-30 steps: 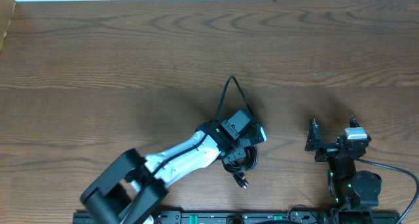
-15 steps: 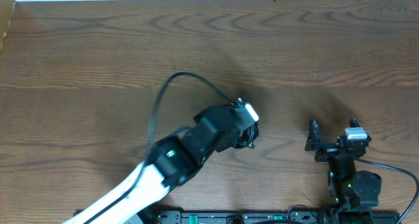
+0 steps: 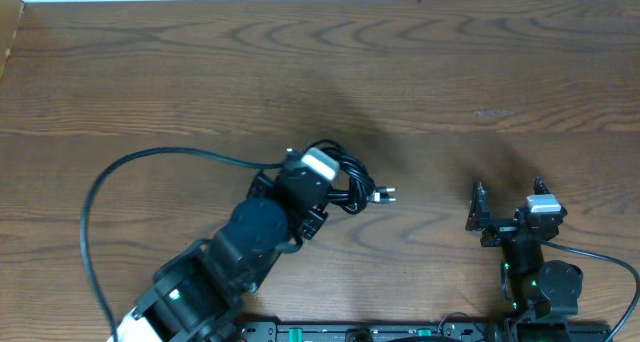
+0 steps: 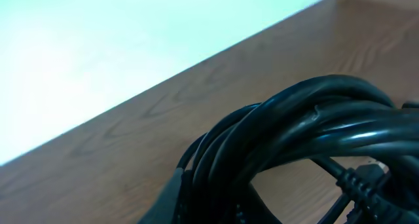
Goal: Untangle cables
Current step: 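Lift the cable bundle with the left gripper toward the center, then move the right gripper toward the held bundle and open it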
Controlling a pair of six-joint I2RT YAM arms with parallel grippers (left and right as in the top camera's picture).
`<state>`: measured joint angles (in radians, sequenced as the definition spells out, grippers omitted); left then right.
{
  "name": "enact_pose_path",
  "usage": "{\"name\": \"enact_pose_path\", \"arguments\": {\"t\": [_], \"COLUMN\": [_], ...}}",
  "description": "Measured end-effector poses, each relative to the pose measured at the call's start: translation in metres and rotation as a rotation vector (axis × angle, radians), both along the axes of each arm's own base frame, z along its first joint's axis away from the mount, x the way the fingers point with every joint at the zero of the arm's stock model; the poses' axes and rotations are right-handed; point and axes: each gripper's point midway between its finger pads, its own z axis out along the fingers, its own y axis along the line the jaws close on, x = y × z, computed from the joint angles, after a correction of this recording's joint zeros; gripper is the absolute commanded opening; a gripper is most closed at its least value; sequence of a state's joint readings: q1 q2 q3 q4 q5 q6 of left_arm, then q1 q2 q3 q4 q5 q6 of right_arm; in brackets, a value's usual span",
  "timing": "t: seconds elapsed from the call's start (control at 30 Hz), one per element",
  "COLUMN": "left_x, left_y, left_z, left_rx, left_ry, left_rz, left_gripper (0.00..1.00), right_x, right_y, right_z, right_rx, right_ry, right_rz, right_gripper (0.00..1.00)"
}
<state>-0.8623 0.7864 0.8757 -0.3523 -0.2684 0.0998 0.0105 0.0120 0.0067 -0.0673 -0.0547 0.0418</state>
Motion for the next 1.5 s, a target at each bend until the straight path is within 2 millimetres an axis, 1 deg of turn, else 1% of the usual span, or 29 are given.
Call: {"name": "enact_pose_path", "arguments": {"t": [0.13,0.23,0.33,0.43,0.53,0.63,0.7,0.83,0.9,0.97,1.1,1.23,1.37,1.5], "left_x": [-0.004,-0.008,-0.016,-0.030,-0.046,-0.061,-0.068,-0.073,-0.073,-0.070,-0.057,-0.042,-0.026,-0.015], "left_y": [0.004,0.001,-0.010,-0.026,-0.041,-0.052,-0.057,-0.062,-0.063,-0.063,-0.057,-0.046,-0.032,-0.019], "left_z": [0.000,-0.004,-0.005,-0.006,-0.006,-0.005,-0.002,0.005,0.009,0.013,0.014,0.014,0.014,0.013], "left_rx": [-0.041,-0.054,-0.070,-0.075,-0.073,-0.074,-0.082,-0.101,-0.114,-0.136,-0.174,-0.225,-0.290,-0.351], "left_ry": [0.030,0.058,0.082,0.103,0.112,0.114,0.108,0.086,0.076,0.073,0.096,0.130,0.159,0.185], "left_rz": [0.016,-0.005,-0.081,-0.208,-0.338,-0.455,-0.506,-0.550,-0.556,-0.538,-0.435,-0.301,-0.152,-0.027], "left_gripper": [0.07,0.08,0.07,0.08,0.07,0.07,0.07,0.07,0.07,0.08,0.07,0.07,0.07,0.07], "right_x": [0.000,0.000,0.000,0.000,-0.001,-0.003,-0.006,-0.010,-0.014,-0.018,-0.026,-0.029,-0.027,-0.024], "right_y": [0.000,0.000,0.002,0.005,0.012,0.026,0.035,0.049,0.054,0.059,0.066,0.072,0.077,0.085], "right_z": [0.000,0.000,0.000,0.001,0.002,0.006,0.008,0.011,0.020,0.033,0.062,0.073,0.080,0.088], "right_rx": [0.000,0.000,0.024,0.117,0.238,0.318,0.348,0.379,0.384,0.386,0.378,0.349,0.319,0.302], "right_ry": [0.000,0.000,0.001,0.006,0.015,0.019,0.027,0.042,0.036,0.024,0.007,0.086,0.182,0.272], "right_rz": [0.000,0.000,0.008,0.022,0.055,0.134,0.188,0.268,0.300,0.334,0.389,0.414,0.435,0.483], "right_gripper": [0.99,0.99,0.99,0.99,0.99,0.99,0.99,0.99,0.99,0.99,0.99,0.99,0.99,0.99]}}
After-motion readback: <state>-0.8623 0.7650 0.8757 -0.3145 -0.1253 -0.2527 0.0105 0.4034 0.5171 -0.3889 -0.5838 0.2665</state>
